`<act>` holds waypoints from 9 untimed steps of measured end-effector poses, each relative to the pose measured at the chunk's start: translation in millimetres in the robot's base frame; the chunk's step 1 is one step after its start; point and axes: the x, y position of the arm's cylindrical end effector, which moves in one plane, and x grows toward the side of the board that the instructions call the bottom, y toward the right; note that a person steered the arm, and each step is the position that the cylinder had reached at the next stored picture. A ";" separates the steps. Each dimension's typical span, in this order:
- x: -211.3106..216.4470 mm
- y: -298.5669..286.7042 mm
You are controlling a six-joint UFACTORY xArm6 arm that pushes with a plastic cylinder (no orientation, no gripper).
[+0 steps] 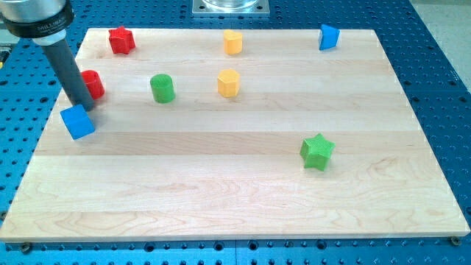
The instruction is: Place green circle center right
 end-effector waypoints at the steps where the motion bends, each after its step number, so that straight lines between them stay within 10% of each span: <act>1: -13.6 24.0; 4: -3.0 132.9; 6: 4.6 72.9; 9: 4.1 270.8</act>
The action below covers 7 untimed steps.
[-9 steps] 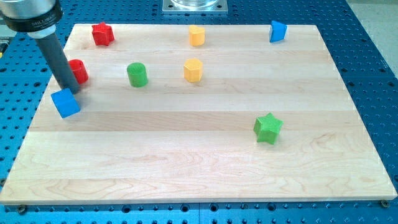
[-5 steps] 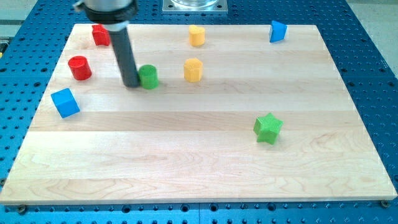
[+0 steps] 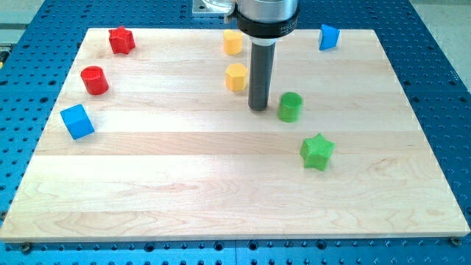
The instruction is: Place green circle center right
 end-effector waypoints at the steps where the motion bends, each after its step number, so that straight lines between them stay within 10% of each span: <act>1: 0.5 -20.0; 7: 33.2 168.8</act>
